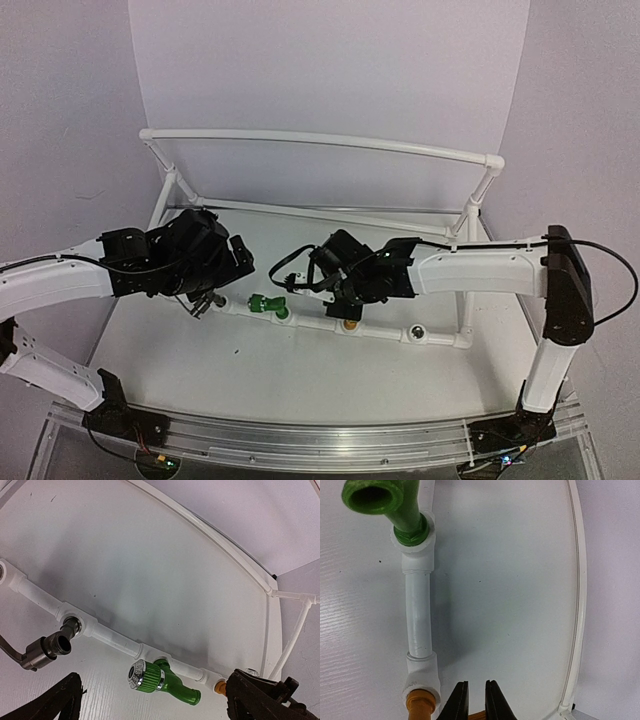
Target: Install the water faucets
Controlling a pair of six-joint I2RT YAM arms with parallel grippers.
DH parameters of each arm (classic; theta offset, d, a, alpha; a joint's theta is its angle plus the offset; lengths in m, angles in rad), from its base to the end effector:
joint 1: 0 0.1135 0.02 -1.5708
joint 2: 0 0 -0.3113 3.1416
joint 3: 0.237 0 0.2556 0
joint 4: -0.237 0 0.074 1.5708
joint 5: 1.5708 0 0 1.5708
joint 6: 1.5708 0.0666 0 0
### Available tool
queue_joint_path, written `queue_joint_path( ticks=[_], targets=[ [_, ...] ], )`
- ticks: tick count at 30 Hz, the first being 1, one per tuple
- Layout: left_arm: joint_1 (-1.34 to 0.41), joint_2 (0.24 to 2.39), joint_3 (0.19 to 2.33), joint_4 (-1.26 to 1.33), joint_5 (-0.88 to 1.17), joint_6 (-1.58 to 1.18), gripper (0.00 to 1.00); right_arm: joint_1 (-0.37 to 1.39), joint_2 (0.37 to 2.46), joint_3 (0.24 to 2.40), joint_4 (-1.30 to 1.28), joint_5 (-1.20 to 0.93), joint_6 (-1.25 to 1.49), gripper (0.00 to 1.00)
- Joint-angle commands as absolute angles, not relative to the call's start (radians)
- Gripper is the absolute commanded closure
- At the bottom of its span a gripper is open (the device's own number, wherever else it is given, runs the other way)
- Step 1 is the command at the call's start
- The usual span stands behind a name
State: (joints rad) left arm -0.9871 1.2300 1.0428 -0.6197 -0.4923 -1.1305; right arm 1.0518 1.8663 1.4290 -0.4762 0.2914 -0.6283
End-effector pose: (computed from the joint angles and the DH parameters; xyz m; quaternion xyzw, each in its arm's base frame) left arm 0.1712 -0.2021 0.3238 -0.1551 0.8912 -0.2044 0.3742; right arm 0.2375 0.3772 0.2514 -0.6661 0.6599 -0.0672 0.3411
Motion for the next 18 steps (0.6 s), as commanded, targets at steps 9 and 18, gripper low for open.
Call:
queue_joint_path(
  ticks=[9, 18],
  targets=[
    [-0.980, 1.242, 1.077, -0.609, -0.503, -1.118, 0.00, 1.005, 1.871, 1.553, -0.682, 0.186, -0.624, 0.86],
    [-0.980, 1.231, 1.064, -0.608, -0.505, -1.124, 0.00, 0.971, 1.920, 1.600, -0.701, 0.190, -0.658, 0.86]
  ],
)
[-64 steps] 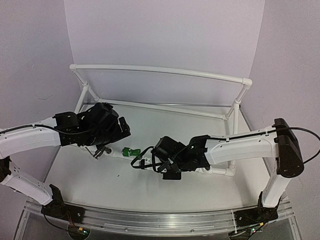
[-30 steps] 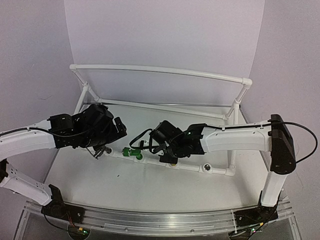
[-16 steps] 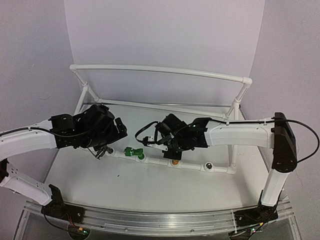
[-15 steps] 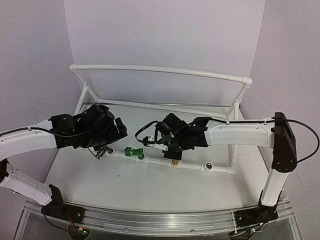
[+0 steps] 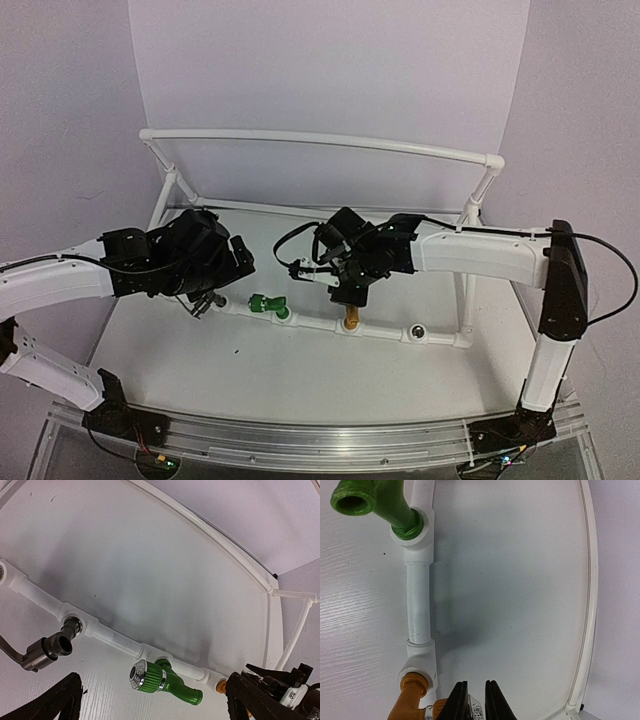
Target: Install the water faucets
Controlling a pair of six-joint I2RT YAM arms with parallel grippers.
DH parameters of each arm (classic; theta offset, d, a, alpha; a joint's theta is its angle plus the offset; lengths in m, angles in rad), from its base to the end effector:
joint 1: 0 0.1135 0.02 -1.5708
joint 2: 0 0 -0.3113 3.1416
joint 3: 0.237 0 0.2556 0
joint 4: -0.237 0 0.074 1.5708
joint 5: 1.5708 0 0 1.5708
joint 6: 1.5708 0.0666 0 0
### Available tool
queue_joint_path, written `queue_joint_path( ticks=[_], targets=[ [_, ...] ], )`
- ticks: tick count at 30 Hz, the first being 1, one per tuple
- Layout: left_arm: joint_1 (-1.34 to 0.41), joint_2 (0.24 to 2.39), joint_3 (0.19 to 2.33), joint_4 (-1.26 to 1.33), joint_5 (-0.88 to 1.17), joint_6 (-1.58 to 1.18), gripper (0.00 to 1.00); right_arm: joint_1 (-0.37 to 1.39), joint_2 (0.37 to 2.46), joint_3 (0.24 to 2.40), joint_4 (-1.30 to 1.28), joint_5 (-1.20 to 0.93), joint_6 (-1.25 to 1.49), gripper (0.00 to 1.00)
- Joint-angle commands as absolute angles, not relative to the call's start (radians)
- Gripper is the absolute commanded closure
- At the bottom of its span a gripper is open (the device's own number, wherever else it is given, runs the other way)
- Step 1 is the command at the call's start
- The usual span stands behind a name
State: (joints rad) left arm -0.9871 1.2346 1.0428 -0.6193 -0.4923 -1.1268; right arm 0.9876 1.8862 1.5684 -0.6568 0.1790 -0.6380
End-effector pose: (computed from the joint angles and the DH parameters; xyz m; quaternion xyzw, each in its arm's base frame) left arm 0.1718 -0.2030 0.3227 -0.1530 0.8922 -0.2019 0.3738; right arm 0.2575 0.3688 0.2734 -0.6734 0.6736 -0.0333 0.3029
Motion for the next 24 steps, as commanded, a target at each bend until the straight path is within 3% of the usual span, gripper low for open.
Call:
queue_joint_path(
  ticks=[1, 16, 18, 22, 24],
  targets=[
    [-0.980, 1.228, 1.062, -0.609, -0.506, -1.125, 0.00, 0.971, 1.923, 1.599, -0.706, 0.192, -0.662, 0.86],
    [-0.978, 1.236, 1.060, -0.607, -0.510, -1.124, 0.00, 0.965, 1.951, 1.647, -0.932, 0.227, -0.705, 0.85],
    [-0.979, 1.237, 1.060, -0.607, -0.508, -1.123, 0.00, 0.964, 1.938, 1.669, -0.940, 0.201, -0.720, 0.76],
    [-0.977, 1.239, 1.059, -0.599, -0.501, -1.120, 0.00, 0.961, 1.904, 1.780, -0.942, 0.107, -0.773, 0.32],
    [-0.977, 1.244, 1.062, -0.599, -0.497, -1.117, 0.00, 0.961, 1.888, 1.843, -0.948, 0.034, -0.813, 0.20]
  ],
)
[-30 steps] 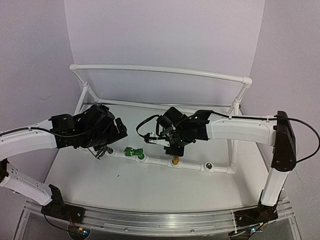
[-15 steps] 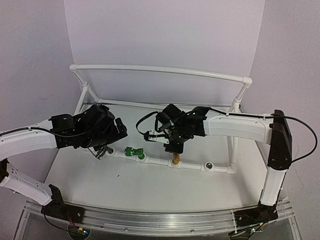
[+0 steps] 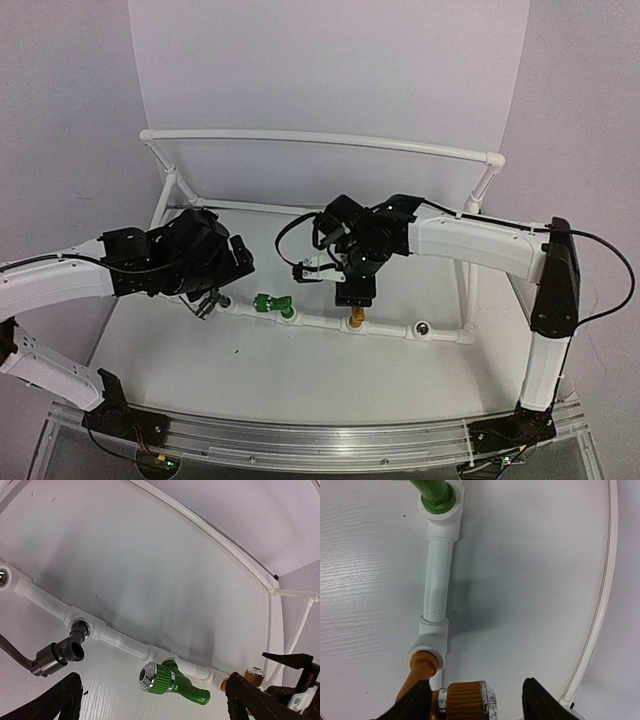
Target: Install the water faucets
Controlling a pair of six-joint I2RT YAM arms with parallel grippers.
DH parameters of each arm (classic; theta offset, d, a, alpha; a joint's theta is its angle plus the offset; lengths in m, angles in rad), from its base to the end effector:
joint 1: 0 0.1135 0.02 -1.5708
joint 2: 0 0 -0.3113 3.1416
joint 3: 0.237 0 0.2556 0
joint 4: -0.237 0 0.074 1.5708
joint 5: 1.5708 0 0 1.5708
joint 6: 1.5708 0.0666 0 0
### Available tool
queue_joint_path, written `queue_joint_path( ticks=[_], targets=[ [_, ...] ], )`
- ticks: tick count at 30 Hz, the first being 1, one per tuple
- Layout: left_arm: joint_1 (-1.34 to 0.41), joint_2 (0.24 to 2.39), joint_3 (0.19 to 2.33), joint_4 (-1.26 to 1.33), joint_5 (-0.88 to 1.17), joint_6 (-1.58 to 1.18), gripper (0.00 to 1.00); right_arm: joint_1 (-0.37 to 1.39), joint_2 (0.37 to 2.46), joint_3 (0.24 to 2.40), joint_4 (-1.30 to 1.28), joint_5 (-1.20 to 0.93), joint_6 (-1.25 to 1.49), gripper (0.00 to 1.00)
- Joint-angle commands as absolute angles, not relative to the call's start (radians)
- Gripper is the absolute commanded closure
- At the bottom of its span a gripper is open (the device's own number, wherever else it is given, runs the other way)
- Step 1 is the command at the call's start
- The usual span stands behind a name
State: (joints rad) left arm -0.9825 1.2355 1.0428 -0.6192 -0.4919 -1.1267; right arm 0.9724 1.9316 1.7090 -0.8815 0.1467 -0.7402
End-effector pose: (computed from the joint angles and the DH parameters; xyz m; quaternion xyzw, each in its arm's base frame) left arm 0.1728 -0.2024 0.3225 -0.1548 0.8921 -0.2008 0.3740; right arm 0.2606 0.3650 0.2835 -0.7219 0.6486 -0.0441 0.2373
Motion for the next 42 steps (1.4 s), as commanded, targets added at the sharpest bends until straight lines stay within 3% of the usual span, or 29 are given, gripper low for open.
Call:
queue_joint_path(
  ticks=[1, 5, 11, 18, 42],
  targets=[
    [-0.977, 1.245, 1.065, -0.600, -0.497, -1.117, 0.00, 0.961, 1.878, 1.867, -0.956, 0.009, -0.841, 0.17],
    [-0.977, 1.247, 1.066, -0.599, -0.490, -1.114, 0.00, 0.959, 1.820, 1.873, -0.998, -0.040, -1.042, 0.09],
    [-0.976, 1.241, 1.053, -0.583, -0.484, -1.109, 0.00, 0.958, 1.689, 1.690, -1.041, -0.029, -1.483, 0.07],
    [-0.976, 1.243, 1.053, -0.573, -0.474, -1.101, 0.00, 0.958, 1.722, 1.664, -1.051, 0.055, -1.696, 0.03],
    [-0.976, 1.209, 1.020, -0.566, -0.476, -1.115, 0.00, 0.986, 1.889, 1.587, -0.908, 0.153, -1.727, 0.04]
  ],
)
